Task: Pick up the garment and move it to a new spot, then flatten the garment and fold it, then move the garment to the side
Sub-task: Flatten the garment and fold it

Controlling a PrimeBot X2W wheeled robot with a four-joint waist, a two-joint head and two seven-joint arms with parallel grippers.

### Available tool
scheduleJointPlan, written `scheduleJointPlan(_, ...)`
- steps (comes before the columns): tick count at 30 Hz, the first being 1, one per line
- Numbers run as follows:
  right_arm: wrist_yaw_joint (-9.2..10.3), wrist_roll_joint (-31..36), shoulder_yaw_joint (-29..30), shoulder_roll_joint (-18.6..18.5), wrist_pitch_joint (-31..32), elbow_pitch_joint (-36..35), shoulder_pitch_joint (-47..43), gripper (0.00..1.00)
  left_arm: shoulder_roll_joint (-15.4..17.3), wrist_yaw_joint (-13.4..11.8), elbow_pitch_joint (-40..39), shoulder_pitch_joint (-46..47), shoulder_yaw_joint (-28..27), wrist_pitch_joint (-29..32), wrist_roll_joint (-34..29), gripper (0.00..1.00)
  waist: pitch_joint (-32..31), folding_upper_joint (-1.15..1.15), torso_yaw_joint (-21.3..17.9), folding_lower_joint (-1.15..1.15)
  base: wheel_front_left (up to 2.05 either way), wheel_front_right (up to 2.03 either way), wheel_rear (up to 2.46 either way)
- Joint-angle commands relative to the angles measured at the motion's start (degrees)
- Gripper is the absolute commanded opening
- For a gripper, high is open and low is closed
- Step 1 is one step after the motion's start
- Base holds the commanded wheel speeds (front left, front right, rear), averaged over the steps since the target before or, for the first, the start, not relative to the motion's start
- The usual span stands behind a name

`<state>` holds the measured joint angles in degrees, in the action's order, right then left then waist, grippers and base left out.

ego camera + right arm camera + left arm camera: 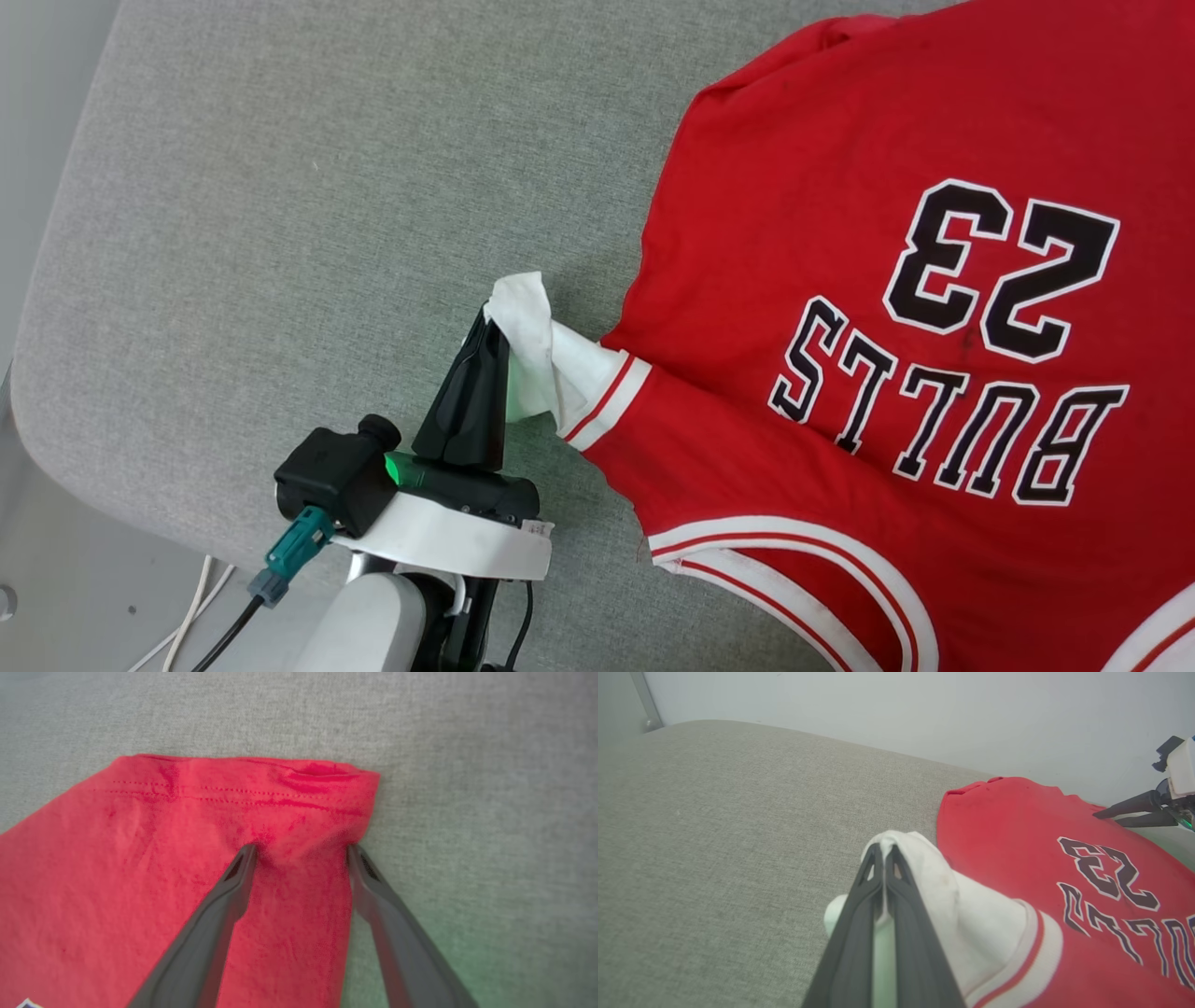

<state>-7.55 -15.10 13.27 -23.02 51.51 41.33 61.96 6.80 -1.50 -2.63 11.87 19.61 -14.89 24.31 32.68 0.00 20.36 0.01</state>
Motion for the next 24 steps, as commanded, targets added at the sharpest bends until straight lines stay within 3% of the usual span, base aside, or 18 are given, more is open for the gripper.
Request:
scheduleJointPlan(1, 0.12, 1.1, -0.2, 2.0, 3.3, 4.6, -4.8, 0.97, -0.2, 0.3, 0.1, 0.5, -0.4, -0.4, -0.4, 0.00, -0.1, 0.00, 0.0, -0.01, 0.00, 0.00, 0.00)
scheduleJointPlan(2, 0.12, 1.6, 0.1, 2.1, 4.1, 4.9, -5.0, 0.44, -0.4, 0.5, 0.3, 0.4, -0.5, -0.4, -0.5, 0.00, -0.4, 0.00, 0.1, -0.01, 0.00, 0.00, 0.00)
scheduleJointPlan(3, 0.12, 1.8, 0.5, 2.2, 4.8, 5.0, -4.9, 0.00, -0.5, 0.5, 0.5, 0.3, -0.7, -0.4, -0.5, 0.00, -0.6, 0.00, 0.0, -0.01, 0.00, 0.00, 0.00)
scheduleJointPlan(11, 0.08, 2.5, -1.7, -1.4, 2.1, -1.9, -1.4, 0.00, -1.0, 1.4, 3.2, -1.3, -2.2, -0.4, -0.9, 0.00, -5.1, 0.00, -0.7, -0.01, 0.00, 0.00, 0.00)
scheduleJointPlan(14, 0.08, 1.4, -5.3, -3.2, 1.9, -5.2, -3.1, 0.00, -0.6, 1.2, 4.5, -2.6, -3.3, -0.4, -0.8, 0.00, -8.3, 0.00, -2.0, -0.01, 0.00, 0.00, 0.00)
scheduleJointPlan(19, 0.08, -2.4, -11.8, -7.2, 2.7, -14.3, -10.9, 0.00, 1.1, 0.1, 6.3, -5.5, -5.8, -0.3, -0.1, 0.00, -13.9, 0.00, -6.0, -0.01, 0.00, 0.00, 0.00)
scheduleJointPlan(24, 0.08, -6.3, -12.6, -9.0, 3.9, -24.0, -26.2, 0.00, 3.0, -1.5, 7.7, -9.2, -8.0, 1.0, 0.9, 0.00, -19.5, 0.00, -10.5, -0.01, 0.00, 0.00, 0.00)
